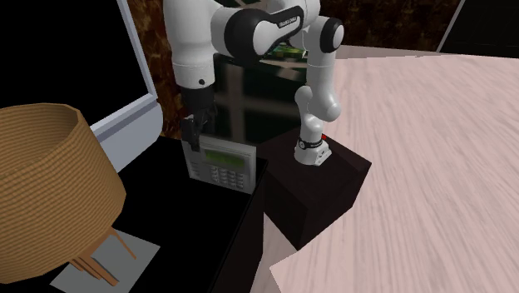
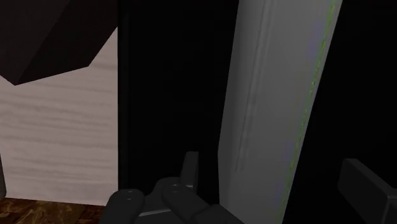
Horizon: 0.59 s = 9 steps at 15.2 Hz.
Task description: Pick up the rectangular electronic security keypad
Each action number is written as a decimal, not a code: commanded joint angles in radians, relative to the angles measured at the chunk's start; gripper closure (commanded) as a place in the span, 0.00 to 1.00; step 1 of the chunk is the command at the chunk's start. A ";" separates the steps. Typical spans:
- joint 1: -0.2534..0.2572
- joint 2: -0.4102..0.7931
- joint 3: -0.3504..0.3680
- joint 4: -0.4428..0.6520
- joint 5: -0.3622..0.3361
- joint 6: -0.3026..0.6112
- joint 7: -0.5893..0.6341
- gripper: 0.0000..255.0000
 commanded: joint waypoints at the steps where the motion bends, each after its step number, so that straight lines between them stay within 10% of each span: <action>1: -0.001 0.004 -0.001 -0.018 0.001 0.022 0.008 0.00; 7: -0.003 -0.004 -0.002 -0.089 0.003 0.086 0.006 0.00; 8: -0.003 -0.007 -0.003 -0.093 0.004 0.087 0.005 1.00; 9: -0.003 -0.007 -0.002 -0.092 0.004 0.087 0.006 1.00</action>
